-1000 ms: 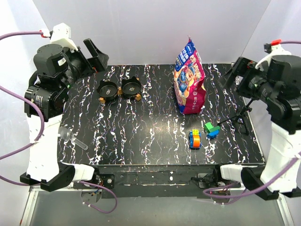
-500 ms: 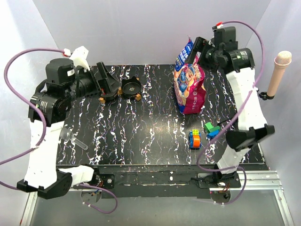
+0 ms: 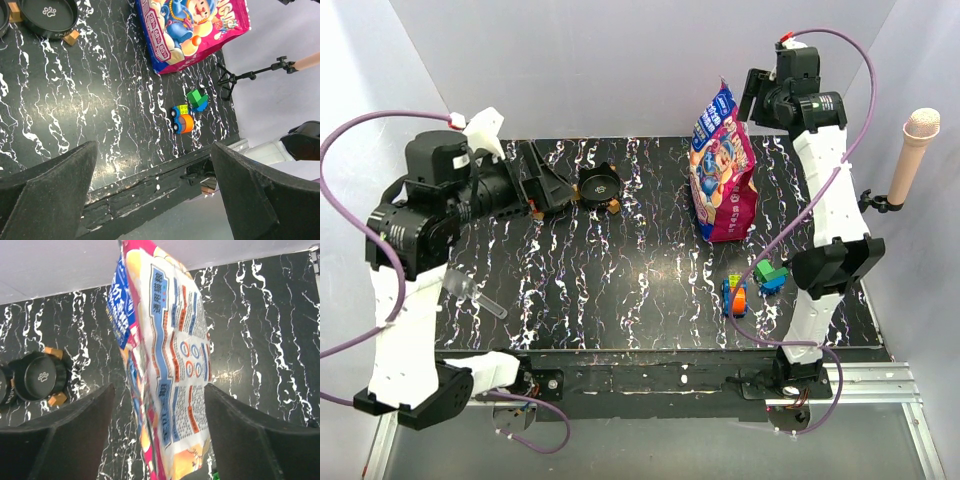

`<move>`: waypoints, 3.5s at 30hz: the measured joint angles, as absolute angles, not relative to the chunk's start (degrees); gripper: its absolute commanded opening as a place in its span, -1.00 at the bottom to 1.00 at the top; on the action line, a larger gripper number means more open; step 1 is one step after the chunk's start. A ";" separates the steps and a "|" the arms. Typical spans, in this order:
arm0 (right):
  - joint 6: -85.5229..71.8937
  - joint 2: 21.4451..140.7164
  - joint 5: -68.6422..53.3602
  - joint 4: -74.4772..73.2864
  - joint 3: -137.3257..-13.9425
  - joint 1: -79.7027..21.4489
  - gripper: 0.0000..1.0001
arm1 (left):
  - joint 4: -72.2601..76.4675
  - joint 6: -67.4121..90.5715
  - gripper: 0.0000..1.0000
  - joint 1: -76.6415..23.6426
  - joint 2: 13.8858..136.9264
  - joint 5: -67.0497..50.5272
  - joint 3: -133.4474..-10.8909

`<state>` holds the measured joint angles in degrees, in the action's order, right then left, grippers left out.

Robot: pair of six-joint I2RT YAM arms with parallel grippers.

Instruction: Serve the pet food

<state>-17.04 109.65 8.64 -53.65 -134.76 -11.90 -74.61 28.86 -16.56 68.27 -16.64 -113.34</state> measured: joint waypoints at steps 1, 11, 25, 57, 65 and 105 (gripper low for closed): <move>-16.47 110.15 8.62 -53.06 -134.80 -11.60 0.46 | -74.81 29.21 0.96 -16.56 69.17 -16.64 -113.69; -15.29 115.79 7.07 -47.24 -132.38 -11.68 -0.14 | -76.53 31.18 0.96 -16.56 75.20 -16.75 -115.24; -11.62 113.97 16.78 -43.24 -127.63 -16.25 -0.97 | -75.88 32.14 0.96 -16.56 75.44 -17.06 -114.80; -40.34 102.89 13.23 -62.92 -122.41 -38.17 -0.97 | -71.57 31.68 0.76 -16.58 75.44 -23.68 -106.69; -46.92 97.47 12.08 -56.47 -112.71 -45.69 -0.97 | -70.41 32.64 0.69 -16.56 75.20 -27.24 -104.31; -18.44 90.89 0.21 -58.06 -110.67 -49.06 -0.07 | -36.82 72.84 -0.06 -28.01 84.58 -22.85 -81.56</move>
